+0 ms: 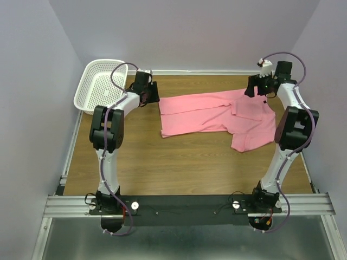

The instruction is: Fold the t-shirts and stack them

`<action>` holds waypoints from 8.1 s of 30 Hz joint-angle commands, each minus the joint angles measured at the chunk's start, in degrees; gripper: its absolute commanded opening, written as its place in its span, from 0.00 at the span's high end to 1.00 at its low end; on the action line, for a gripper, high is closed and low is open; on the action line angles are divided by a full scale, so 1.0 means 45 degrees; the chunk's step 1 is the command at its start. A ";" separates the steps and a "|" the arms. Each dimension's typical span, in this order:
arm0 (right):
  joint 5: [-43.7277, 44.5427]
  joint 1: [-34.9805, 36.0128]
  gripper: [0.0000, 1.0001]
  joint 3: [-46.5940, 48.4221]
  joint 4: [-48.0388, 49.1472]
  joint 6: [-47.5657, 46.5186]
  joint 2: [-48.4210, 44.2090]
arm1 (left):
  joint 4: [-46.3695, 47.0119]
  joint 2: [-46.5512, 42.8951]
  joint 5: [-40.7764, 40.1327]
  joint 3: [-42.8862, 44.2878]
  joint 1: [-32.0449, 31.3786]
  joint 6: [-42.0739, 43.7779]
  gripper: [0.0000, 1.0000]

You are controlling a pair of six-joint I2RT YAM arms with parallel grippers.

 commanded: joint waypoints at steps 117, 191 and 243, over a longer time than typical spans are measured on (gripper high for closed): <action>-0.3594 0.2756 0.99 -0.7735 -0.4418 -0.6702 -0.5134 | 0.3198 -0.6069 -0.0794 -0.8981 0.1295 -0.6054 0.45; -0.2657 -0.1932 1.00 -1.1171 -0.4393 -0.6523 -1.3084 | 0.3237 -0.9544 0.1839 -1.2085 0.1705 -0.3457 0.99; -0.2482 0.3908 0.42 -0.8184 -0.3774 -0.6976 -0.4158 | 0.3628 -0.9212 0.2698 -1.2202 0.1705 -0.3281 0.99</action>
